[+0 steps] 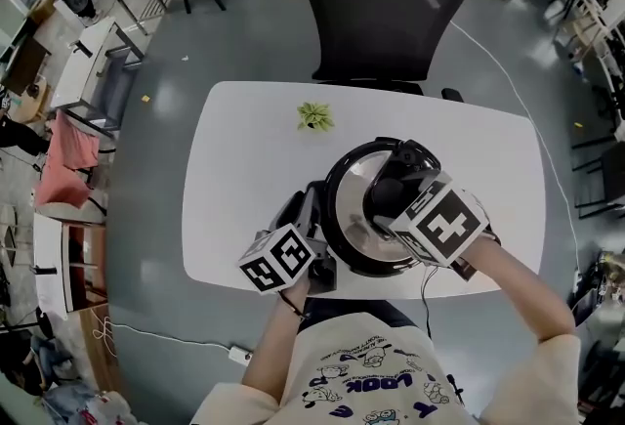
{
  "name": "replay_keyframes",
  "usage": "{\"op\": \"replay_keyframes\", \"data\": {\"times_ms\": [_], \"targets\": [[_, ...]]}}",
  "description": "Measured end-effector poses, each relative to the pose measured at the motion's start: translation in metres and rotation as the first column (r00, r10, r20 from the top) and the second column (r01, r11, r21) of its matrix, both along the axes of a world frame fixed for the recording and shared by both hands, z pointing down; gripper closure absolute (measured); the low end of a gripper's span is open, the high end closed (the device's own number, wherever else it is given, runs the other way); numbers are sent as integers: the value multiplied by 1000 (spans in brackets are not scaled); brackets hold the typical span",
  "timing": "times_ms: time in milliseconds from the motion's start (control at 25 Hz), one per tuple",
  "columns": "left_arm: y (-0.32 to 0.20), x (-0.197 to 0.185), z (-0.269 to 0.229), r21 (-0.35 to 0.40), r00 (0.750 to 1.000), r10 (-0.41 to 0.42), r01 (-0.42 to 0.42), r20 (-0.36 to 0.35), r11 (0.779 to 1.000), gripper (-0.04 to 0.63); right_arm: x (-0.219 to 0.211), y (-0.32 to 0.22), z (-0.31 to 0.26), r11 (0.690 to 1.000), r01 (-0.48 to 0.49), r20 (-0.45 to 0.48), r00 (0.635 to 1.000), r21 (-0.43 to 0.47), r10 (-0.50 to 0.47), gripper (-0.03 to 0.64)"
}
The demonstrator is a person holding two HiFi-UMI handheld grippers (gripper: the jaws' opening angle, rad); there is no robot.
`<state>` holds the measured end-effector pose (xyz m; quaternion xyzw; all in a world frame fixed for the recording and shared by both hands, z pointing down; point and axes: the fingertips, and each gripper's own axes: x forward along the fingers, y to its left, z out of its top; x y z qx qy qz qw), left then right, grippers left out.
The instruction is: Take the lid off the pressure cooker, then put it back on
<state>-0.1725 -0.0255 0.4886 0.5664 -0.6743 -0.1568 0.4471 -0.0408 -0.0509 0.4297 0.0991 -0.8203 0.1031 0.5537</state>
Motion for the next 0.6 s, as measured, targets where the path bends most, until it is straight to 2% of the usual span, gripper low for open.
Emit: {"op": "replay_keyframes", "data": {"times_ms": [600], "targets": [[-1,-2,0,-9,1000,11,-11,19,1000,459,-2,-2,-3,1000,-8,2,1000,-17,8,322]]}}
